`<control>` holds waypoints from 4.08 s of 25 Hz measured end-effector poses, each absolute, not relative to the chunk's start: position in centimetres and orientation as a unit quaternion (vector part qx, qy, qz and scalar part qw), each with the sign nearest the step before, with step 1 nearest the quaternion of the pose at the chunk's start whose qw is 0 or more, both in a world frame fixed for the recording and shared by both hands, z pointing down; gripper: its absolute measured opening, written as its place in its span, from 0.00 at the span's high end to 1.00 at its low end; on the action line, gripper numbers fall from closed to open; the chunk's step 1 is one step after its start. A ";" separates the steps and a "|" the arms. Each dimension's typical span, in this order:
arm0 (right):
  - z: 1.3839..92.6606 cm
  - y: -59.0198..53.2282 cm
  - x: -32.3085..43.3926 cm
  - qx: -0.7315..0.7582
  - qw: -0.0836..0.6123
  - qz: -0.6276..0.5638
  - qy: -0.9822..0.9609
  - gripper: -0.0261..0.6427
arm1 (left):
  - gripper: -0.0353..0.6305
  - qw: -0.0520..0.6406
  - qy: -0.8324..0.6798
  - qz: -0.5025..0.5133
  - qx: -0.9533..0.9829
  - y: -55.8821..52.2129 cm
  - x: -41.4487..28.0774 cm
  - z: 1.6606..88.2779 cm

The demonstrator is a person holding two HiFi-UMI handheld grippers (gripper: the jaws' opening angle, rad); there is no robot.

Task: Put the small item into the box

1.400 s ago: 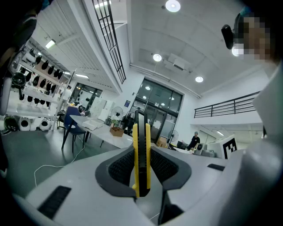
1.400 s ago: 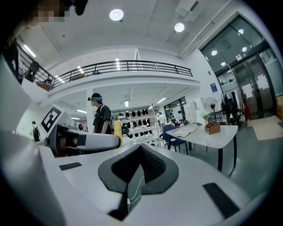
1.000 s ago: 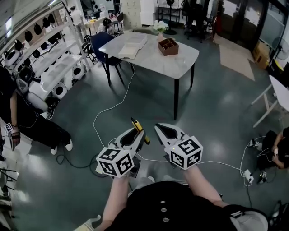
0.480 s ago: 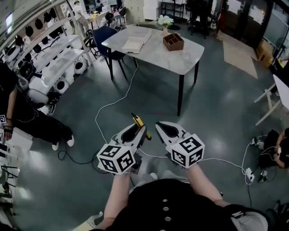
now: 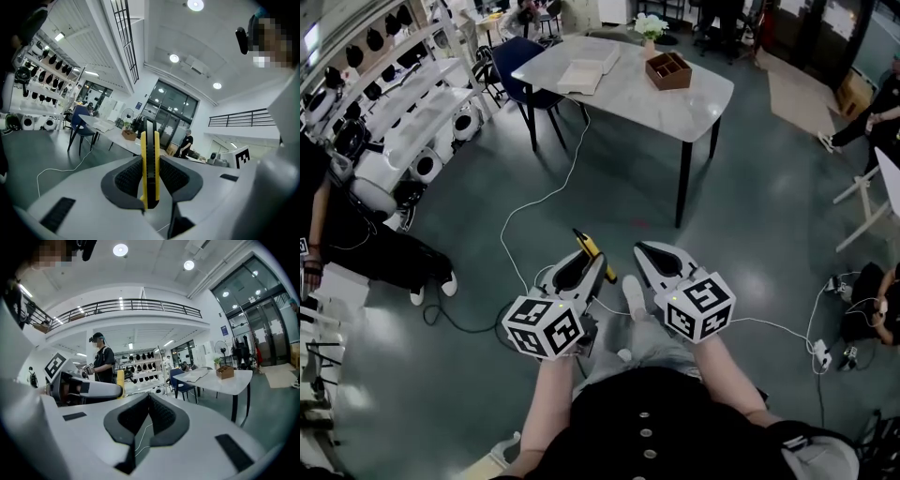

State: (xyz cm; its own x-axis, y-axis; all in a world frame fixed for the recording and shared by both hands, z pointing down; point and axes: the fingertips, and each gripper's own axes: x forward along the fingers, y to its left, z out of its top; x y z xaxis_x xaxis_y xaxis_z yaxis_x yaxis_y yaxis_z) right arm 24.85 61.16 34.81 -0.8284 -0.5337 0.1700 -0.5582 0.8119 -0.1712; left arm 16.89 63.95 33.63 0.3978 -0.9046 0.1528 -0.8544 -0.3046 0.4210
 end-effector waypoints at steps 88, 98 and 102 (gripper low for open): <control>37.6 -1.8 -6.0 0.315 0.075 0.135 -0.936 0.96 | 0.76 0.267 -0.481 -0.048 0.834 -1.0 -14.6 36.1; 39.1 -5.7 -8.3 0.301 0.082 0.159 -0.937 0.96 | 0.76 0.291 -0.495 -0.038 0.818 -4.3 -16.9 37.9; 39.6 -7.8 -10.1 0.284 0.086 0.166 -0.940 0.96 | 0.76 0.298 -0.501 -0.031 0.812 -6.4 -18.1 38.5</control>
State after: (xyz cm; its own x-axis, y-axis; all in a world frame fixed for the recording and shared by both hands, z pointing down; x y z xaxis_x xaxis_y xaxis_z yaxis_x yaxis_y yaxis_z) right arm -10.10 -7.76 39.59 -0.8235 -0.5062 0.2562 -0.5633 0.7831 -0.2635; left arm -18.11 -6.37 38.52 0.4964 -0.8319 0.2480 -0.7951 -0.3210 0.5145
